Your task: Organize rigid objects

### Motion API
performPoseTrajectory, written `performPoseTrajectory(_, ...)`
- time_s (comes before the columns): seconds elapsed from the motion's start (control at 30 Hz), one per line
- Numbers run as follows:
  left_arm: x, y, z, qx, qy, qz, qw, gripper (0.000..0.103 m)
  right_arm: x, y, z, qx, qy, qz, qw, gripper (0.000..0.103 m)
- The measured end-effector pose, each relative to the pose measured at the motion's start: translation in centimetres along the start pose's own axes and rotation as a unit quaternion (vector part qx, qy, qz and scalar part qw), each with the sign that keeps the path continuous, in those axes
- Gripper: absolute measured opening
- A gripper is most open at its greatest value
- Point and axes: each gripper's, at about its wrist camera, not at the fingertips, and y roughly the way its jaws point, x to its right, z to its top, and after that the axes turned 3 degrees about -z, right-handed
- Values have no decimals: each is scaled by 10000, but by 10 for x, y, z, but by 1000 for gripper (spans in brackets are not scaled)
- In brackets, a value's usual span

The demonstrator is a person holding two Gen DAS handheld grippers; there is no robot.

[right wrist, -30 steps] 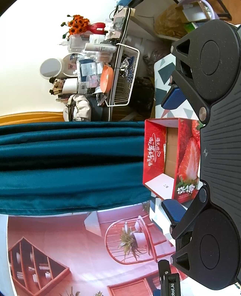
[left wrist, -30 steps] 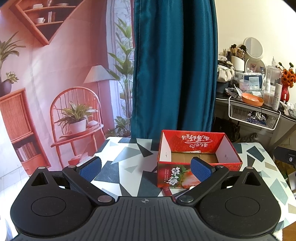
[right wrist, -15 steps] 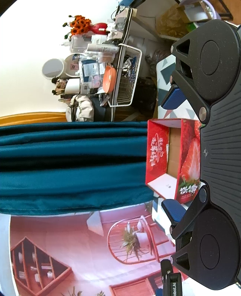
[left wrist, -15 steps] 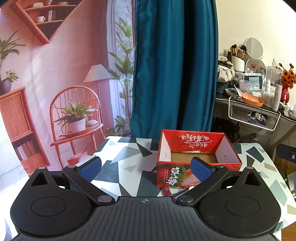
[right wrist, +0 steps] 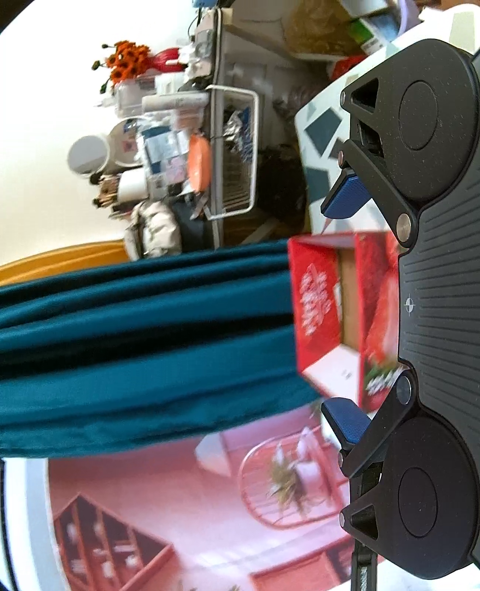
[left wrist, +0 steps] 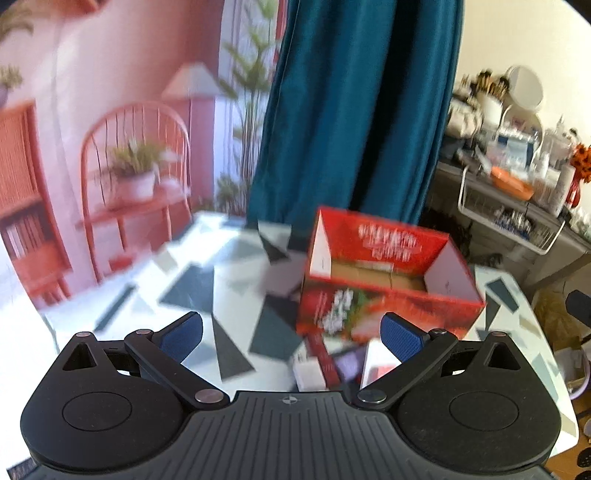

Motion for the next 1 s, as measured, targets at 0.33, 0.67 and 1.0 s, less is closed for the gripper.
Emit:
performPoseTrajectory(0.33, -12, 66, -34, -443, 83, 80, 9990, 103, 20, 68, -66, -911, -4, -32, 9958, 103)
performPoseTrajectory(0.67, -1, 112, -61, -618, 157, -128, 9979, 103, 26, 110, -132, -1300, -519, -373, 9895, 103)
performPoseTrajectory(1.0, 8, 141, -78, -856, 222, -581, 9944, 100, 36, 128, -160, -1733, -301, -90, 9844, 102)
